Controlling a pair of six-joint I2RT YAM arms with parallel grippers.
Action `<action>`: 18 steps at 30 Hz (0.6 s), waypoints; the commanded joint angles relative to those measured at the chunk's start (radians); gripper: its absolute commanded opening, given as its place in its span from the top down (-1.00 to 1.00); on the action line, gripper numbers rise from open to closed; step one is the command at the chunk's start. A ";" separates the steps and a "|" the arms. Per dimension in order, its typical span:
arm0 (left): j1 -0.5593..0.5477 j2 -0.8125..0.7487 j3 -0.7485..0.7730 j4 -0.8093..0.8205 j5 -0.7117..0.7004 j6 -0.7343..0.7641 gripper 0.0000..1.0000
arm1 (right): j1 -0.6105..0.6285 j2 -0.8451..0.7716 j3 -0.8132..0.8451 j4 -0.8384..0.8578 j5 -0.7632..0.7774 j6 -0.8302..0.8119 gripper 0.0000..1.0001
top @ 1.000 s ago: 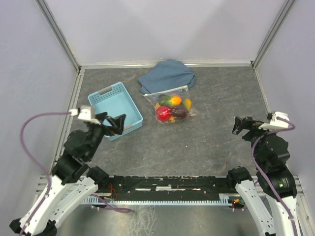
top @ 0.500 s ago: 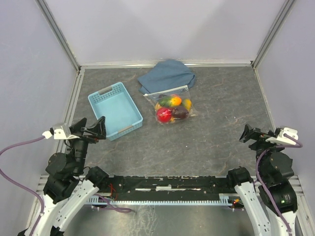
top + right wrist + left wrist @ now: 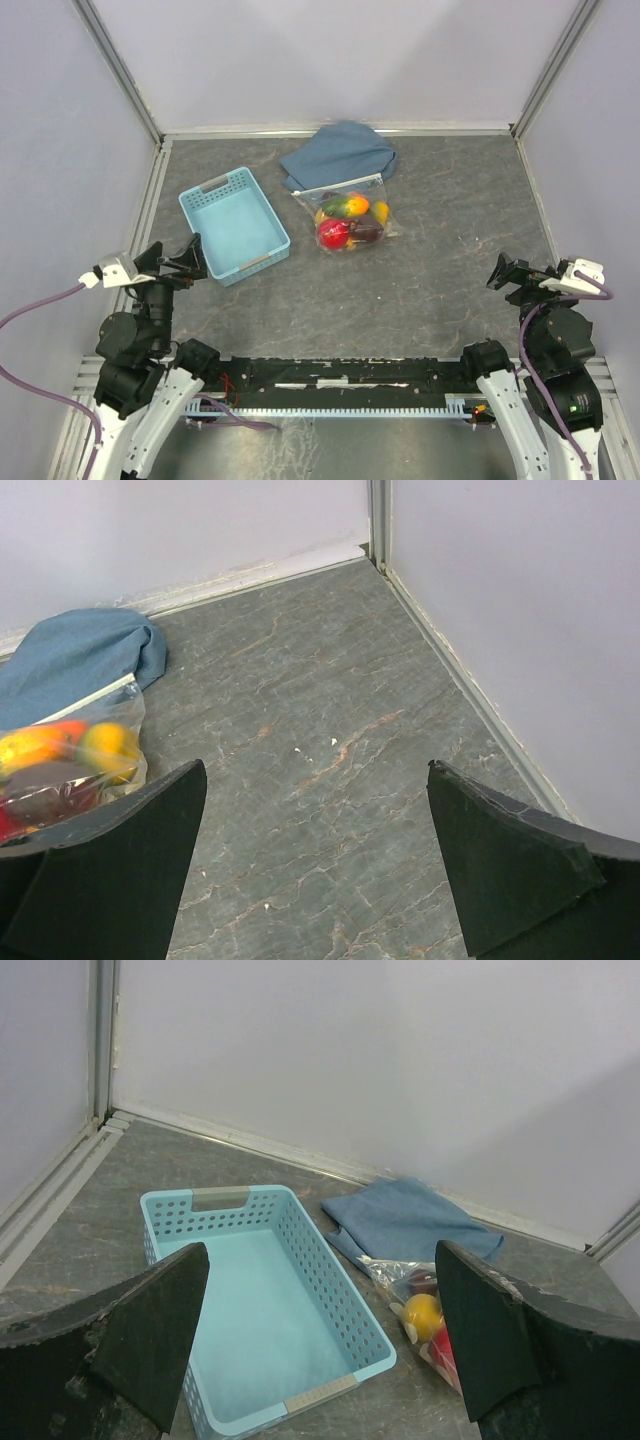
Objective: Place the food in the zip-top bag and seal the zipper
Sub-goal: Reset both arms
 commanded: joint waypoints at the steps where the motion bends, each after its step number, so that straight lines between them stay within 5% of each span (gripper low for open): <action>1: 0.006 0.001 0.005 0.029 0.000 -0.024 -0.99 | -0.001 0.000 -0.001 0.032 0.018 -0.019 -0.98; 18: 0.004 0.019 0.003 0.031 0.033 -0.025 -0.99 | -0.001 -0.008 -0.007 0.034 0.024 -0.022 -0.98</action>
